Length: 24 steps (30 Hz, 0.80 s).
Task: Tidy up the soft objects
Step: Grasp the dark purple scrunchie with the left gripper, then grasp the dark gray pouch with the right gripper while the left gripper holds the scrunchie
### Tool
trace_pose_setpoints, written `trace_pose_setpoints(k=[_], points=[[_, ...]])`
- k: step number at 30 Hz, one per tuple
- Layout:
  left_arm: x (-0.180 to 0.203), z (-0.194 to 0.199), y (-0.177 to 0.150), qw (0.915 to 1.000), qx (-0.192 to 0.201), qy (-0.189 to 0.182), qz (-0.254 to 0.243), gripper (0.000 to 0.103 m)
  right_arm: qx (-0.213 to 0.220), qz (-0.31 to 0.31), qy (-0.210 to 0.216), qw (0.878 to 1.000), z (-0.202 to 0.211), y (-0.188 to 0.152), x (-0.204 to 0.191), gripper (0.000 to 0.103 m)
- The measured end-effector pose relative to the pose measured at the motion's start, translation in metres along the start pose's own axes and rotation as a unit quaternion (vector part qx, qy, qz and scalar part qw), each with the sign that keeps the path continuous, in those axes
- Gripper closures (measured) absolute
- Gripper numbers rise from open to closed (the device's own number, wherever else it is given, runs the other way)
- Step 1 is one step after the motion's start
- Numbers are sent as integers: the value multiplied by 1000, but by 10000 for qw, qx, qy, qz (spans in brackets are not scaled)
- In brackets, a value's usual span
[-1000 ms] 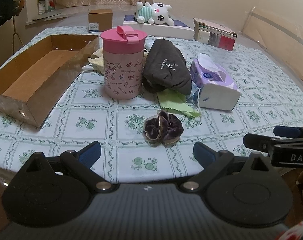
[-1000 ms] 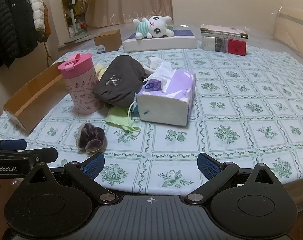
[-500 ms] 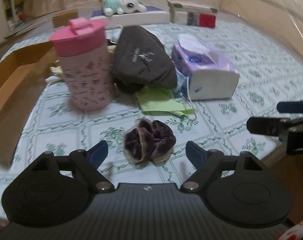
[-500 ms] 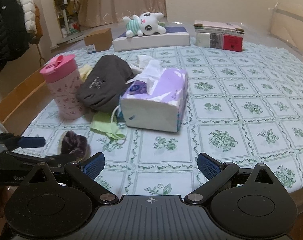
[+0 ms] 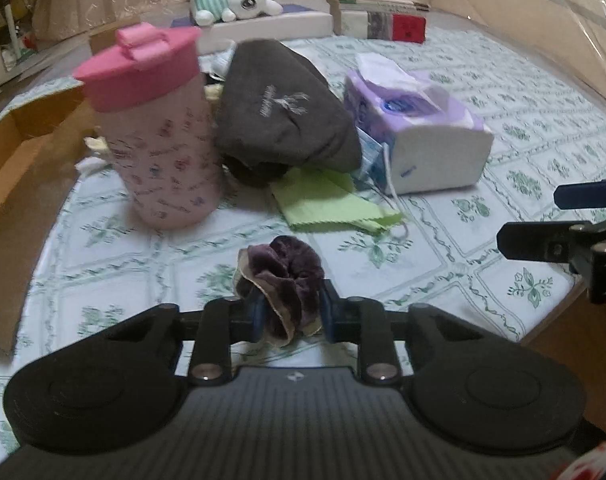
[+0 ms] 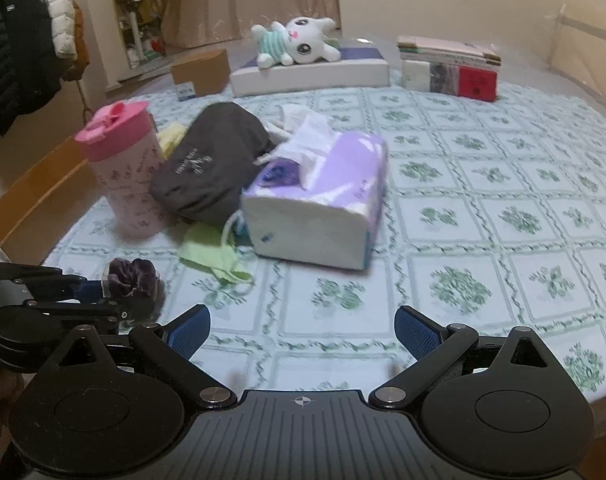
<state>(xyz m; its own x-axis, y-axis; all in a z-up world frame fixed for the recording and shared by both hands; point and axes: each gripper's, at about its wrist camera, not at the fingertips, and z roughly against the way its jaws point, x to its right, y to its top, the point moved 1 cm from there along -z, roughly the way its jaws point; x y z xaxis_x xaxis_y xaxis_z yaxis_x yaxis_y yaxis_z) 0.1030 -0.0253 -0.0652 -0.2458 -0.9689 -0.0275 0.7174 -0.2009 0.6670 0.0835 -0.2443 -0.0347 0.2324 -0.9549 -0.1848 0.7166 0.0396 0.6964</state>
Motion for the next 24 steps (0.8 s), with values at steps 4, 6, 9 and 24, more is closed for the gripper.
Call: trace_pose_setpoints(k=[4, 6, 9, 24], points=[[-22, 18, 5, 9995, 172, 140, 205, 82, 142, 198, 162, 9996, 2, 8, -13, 5], [-33, 25, 8, 9992, 218, 214, 257, 82, 228, 368, 244, 9988, 0, 16, -23, 5], [-50, 31, 11, 9985, 274, 304, 365, 82, 371, 653, 311, 9967, -8, 29, -40, 5], [-94, 19, 11, 9962, 302, 142, 807, 82, 340, 2953, 279, 9544, -102, 61, -113, 25]])
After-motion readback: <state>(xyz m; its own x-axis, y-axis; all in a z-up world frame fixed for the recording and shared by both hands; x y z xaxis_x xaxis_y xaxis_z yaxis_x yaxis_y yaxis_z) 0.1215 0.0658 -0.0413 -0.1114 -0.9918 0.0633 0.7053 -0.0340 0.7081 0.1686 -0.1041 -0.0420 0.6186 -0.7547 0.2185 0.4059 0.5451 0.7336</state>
